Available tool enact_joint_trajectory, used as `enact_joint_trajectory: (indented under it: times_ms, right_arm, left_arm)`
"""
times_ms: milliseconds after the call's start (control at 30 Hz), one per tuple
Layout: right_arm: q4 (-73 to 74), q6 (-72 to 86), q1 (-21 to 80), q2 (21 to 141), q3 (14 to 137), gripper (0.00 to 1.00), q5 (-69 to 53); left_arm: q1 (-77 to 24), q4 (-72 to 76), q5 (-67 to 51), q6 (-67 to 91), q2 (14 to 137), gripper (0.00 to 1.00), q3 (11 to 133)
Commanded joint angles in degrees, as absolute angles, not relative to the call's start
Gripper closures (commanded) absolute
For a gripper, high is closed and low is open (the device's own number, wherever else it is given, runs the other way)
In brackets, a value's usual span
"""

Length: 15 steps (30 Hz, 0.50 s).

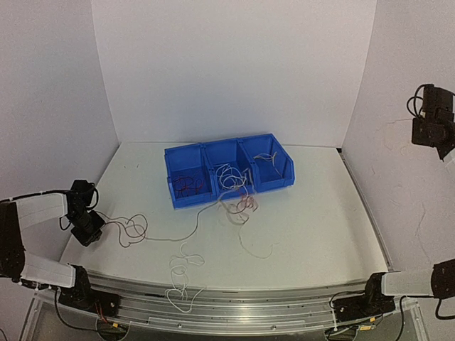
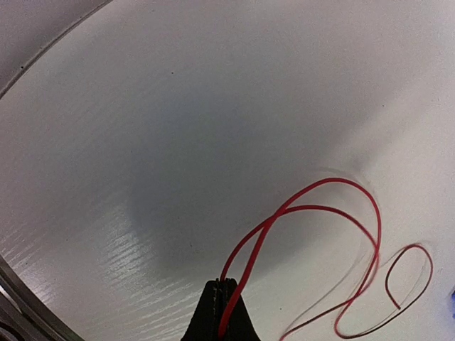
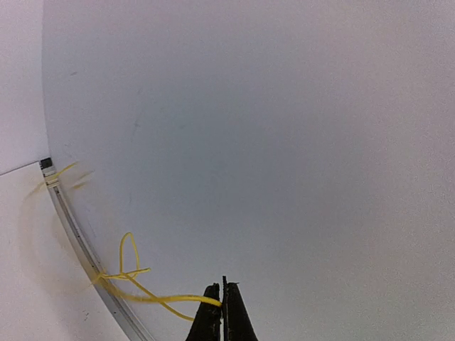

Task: Untangle the cables

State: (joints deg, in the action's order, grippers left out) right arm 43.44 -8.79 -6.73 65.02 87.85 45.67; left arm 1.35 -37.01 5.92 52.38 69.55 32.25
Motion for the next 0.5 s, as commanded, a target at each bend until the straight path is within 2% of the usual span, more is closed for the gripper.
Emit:
enact_joint_trajectory:
  times_ms: [0,67,200,367,467]
  right_arm:
    - [42.9,-9.1,-11.2,66.8,91.2,1.0,43.9]
    - [43.3,-8.1,-11.6,66.9,91.4,1.0,39.0]
    - [43.7,-1.7,-11.6,63.6,88.6,1.0,18.6]
    - [43.1,13.0,-11.6,64.1,89.3,1.0,-15.0]
    - [39.9,19.6,-10.6,66.6,88.8,1.0,-26.0]
  left_arm:
    - [4.2,-34.1,3.6,50.7,72.4,1.0,34.6]
    - [4.5,-33.5,2.8,49.1,73.4,1.0,35.3]
    - [4.5,-26.3,-6.3,45.3,71.9,1.0,34.0]
    - [3.8,-21.1,-17.6,40.4,65.4,1.0,32.1]
    - [-0.2,-20.8,-21.0,38.7,60.5,1.0,32.0]
